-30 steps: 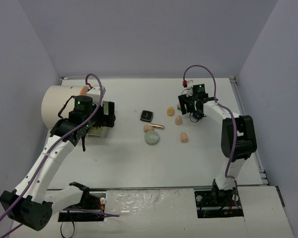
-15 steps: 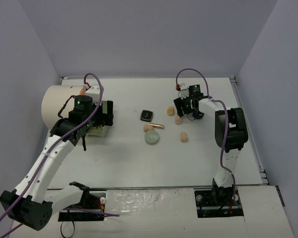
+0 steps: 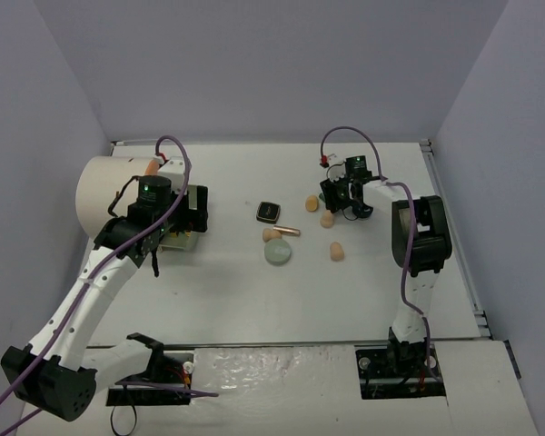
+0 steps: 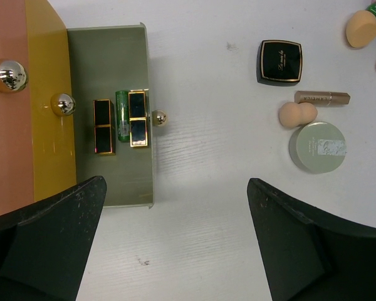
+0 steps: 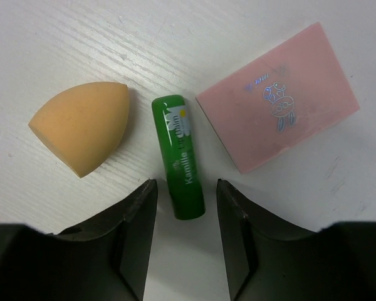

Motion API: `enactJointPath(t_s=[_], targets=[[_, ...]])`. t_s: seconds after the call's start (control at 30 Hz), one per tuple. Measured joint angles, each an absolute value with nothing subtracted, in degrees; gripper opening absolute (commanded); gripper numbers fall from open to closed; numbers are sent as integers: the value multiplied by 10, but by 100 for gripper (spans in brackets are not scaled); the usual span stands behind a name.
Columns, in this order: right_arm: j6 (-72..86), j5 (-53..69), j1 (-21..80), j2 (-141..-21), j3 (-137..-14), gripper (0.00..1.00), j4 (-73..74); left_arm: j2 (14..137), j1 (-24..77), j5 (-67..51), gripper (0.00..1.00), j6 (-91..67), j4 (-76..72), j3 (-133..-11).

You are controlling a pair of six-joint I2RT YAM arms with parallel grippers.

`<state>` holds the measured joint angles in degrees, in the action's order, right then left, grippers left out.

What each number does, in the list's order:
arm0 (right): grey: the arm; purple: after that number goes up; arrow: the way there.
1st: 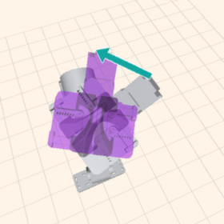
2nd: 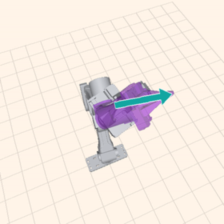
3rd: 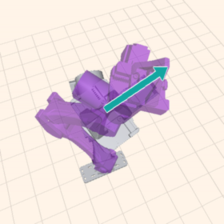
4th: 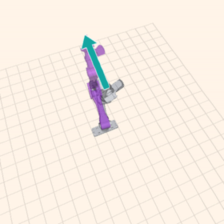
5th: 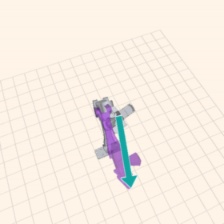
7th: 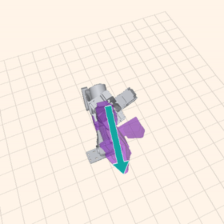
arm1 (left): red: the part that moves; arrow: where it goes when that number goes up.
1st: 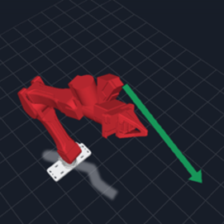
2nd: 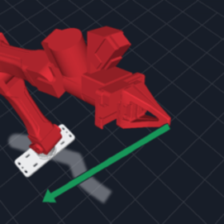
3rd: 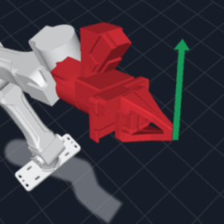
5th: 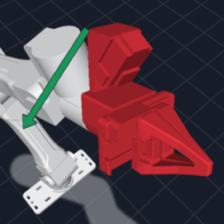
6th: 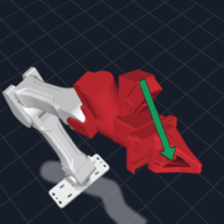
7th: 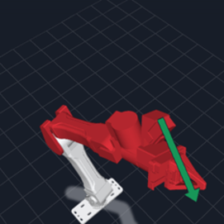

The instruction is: Organize the makeup

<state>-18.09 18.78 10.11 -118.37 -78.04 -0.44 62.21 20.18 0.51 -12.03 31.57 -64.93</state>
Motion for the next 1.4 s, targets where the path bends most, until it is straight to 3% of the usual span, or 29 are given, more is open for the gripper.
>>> enactJointPath(t_s=[0.23,0.4,0.6,0.93,1.4], targets=[[-183,190,102,-1184,-780,7,-5,626,202,5,94,-120,314,-649],[-183,186,107,-1182,-780,0,-4,631,202,5,94,-120,314,-649],[-183,159,124,-1151,-778,0,7,632,202,3,94,-122,313,-649],[-162,114,175,-991,-757,0,4,643,202,-27,94,-148,310,-649],[14,114,369,-730,-518,0,-168,599,220,-162,94,-320,208,-641]])
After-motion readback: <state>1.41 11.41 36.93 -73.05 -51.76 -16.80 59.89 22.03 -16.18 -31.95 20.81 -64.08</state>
